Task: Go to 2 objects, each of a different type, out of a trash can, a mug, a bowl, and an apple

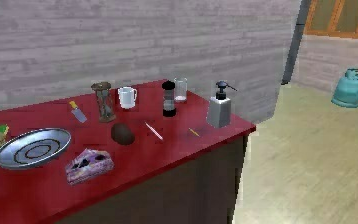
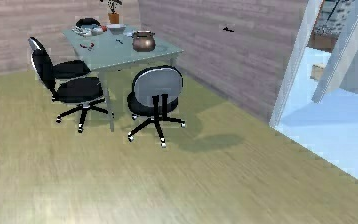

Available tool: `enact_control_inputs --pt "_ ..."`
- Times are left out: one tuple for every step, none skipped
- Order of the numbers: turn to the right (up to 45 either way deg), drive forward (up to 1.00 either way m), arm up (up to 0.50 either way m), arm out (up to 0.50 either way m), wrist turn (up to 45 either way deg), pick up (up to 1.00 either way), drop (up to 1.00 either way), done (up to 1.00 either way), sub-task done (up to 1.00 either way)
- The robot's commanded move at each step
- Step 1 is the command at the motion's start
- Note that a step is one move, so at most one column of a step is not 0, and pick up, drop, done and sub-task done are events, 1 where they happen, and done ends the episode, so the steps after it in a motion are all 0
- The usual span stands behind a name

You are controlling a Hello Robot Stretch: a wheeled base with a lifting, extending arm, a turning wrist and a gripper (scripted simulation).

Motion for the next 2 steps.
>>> enact_control_inputs --pt "-12.0 0.0 0.0 0.0 0.0 0.0 0.0 0.0 0.0" --pt "0.0 0.0 0.0 0.0 0.0 0.0 0.0 1.0 0.0"
